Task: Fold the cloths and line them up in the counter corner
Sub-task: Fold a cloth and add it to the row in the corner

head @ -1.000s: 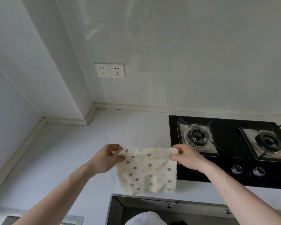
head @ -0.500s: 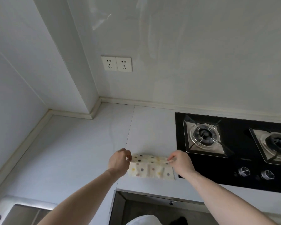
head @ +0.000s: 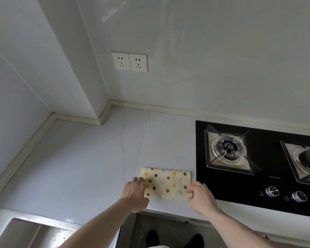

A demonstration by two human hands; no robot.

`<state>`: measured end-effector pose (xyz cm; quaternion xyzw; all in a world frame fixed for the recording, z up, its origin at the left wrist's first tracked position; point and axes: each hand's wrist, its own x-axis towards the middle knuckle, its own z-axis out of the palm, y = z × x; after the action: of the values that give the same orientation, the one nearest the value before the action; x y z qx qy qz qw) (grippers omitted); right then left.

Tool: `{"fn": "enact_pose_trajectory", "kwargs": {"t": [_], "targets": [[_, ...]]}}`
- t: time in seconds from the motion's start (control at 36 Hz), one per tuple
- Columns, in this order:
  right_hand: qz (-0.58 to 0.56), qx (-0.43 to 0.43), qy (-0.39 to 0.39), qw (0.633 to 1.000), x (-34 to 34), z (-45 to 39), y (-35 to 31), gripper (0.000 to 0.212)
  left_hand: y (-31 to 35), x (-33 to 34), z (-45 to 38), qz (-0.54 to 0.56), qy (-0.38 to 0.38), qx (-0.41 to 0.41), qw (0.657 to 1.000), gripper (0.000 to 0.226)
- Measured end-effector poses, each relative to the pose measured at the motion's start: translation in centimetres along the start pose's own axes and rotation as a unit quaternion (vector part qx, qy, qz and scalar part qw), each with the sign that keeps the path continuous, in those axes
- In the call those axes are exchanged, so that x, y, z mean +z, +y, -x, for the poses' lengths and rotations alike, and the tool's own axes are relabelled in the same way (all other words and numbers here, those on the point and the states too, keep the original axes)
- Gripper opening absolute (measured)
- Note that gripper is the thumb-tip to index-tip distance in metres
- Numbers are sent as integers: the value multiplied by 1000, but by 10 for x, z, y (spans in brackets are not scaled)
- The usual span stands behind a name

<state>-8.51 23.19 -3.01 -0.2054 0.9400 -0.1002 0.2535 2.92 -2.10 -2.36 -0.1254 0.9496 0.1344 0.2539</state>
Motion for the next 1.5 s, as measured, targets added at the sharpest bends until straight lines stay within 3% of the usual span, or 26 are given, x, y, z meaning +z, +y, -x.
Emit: {"fn": "enact_pose_trajectory", "kwargs": {"t": [0.06, 0.14, 0.25, 0.31, 0.42, 0.53, 0.67, 0.81, 0.92, 1.06, 1.28, 1.36, 1.42, 1.5], "targets": [[-60, 28, 32, 997, -1, -4, -3, 34, 5, -3, -2, -14, 32, 3, 999, 57], [-102, 53, 60, 992, -5, -19, -6, 54, 16, -5, -8, -20, 22, 41, 999, 59], [-88, 68, -3, 994, -9, -41, -10, 79, 30, 1, -16, -32, -34, 66, 997, 65], [-64, 70, -14, 995, -11, -49, -11, 73, 35, 4, -19, -27, -57, 60, 996, 67], [-48, 66, -21, 996, -13, -60, -7, 36, 38, 5, -20, -5, -64, 51, 997, 70], [-162, 88, -40, 982, -14, -55, -1, 18, 38, 11, -13, 9, -79, 57, 995, 67], [-310, 112, -40, 943, -28, -31, 0, 12, 46, 25, 5, 63, -82, 74, 992, 66], [-346, 120, -12, 931, -32, -14, -11, 22, 58, 33, 17, 175, -42, 56, 982, 66], [-333, 92, -8, 938, -26, -6, -35, 25, 50, 28, 25, 273, 45, -13, 961, 45], [-311, 54, -26, 949, -7, -4, -69, 23, 25, 21, 27, 301, 87, -69, 947, 41], [-309, 25, -94, 946, 22, -16, -97, 36, 4, 11, 21, 304, 97, -91, 943, 45], [-260, 30, -25, 965, 19, -16, -90, 27, 5, 9, 12, 297, 78, -82, 948, 47], [-236, 41, 15, 971, 19, -19, -80, 32, 9, 5, 2, 285, 66, -75, 953, 51], [-217, 54, 13, 974, 22, -29, -68, 46, 16, -1, -16, 255, 45, -60, 964, 61]]}}
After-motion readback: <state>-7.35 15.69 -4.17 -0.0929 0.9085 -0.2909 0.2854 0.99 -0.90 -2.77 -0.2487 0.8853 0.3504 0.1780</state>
